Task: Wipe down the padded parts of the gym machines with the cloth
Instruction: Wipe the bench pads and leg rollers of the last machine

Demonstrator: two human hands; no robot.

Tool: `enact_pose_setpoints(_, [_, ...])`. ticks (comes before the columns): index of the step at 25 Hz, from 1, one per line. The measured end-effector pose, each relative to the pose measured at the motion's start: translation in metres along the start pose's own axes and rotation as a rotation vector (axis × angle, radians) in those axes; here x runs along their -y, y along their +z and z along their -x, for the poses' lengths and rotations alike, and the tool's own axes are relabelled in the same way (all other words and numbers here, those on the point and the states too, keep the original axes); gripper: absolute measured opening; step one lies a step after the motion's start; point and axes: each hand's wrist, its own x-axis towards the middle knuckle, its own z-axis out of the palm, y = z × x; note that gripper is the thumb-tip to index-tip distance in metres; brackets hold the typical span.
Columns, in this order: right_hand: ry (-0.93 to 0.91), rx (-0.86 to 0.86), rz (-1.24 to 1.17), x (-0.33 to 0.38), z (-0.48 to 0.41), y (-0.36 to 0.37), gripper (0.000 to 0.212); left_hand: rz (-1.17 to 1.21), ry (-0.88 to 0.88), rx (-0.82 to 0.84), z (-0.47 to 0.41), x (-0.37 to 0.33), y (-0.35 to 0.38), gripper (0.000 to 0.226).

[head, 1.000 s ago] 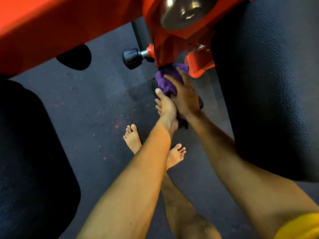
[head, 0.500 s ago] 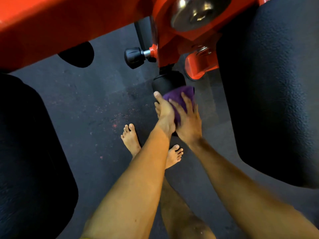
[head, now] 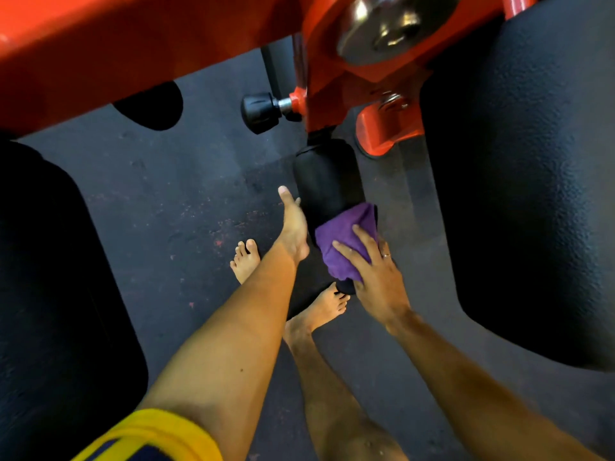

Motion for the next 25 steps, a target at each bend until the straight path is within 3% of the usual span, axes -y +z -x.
enact_pose_setpoints(4, [0.019, -0.062, -0.059, 0.016, -0.075, -0.015, 0.075, 0.012, -0.031, 0.067, -0.003, 0.005, 0.019, 0.117])
enact_pose_setpoints(6, [0.041, -0.098, -0.071, 0.026, -0.126, -0.026, 0.065, 0.018, 0.020, 0.010, -0.048, 0.040, 0.022, 0.128])
enact_pose_setpoints(9, [0.015, -0.097, -0.040, 0.023, -0.129, -0.029, 0.070, -0.061, 0.027, 0.010, -0.044, 0.044, 0.009, 0.117])
enact_pose_setpoints(12, [-0.024, -0.043, 0.048, 0.012, -0.048, -0.011, 0.088, -0.083, 0.052, 0.041, 0.007, 0.002, 0.009, 0.093])
enact_pose_setpoints(15, [-0.019, 0.066, 0.055, 0.005, 0.006, 0.006, 0.102, 0.032, 0.011, 0.062, -0.001, -0.003, 0.008, 0.095])
enact_pose_setpoints(22, [0.049, -0.104, -0.080, 0.024, -0.138, -0.035, 0.070, 0.073, 0.033, 0.089, -0.027, 0.047, 0.026, 0.121])
enact_pose_setpoints(25, [0.071, -0.157, -0.078, 0.022, -0.141, -0.033, 0.068, 0.020, 0.021, 0.055, -0.029, 0.048, 0.020, 0.127])
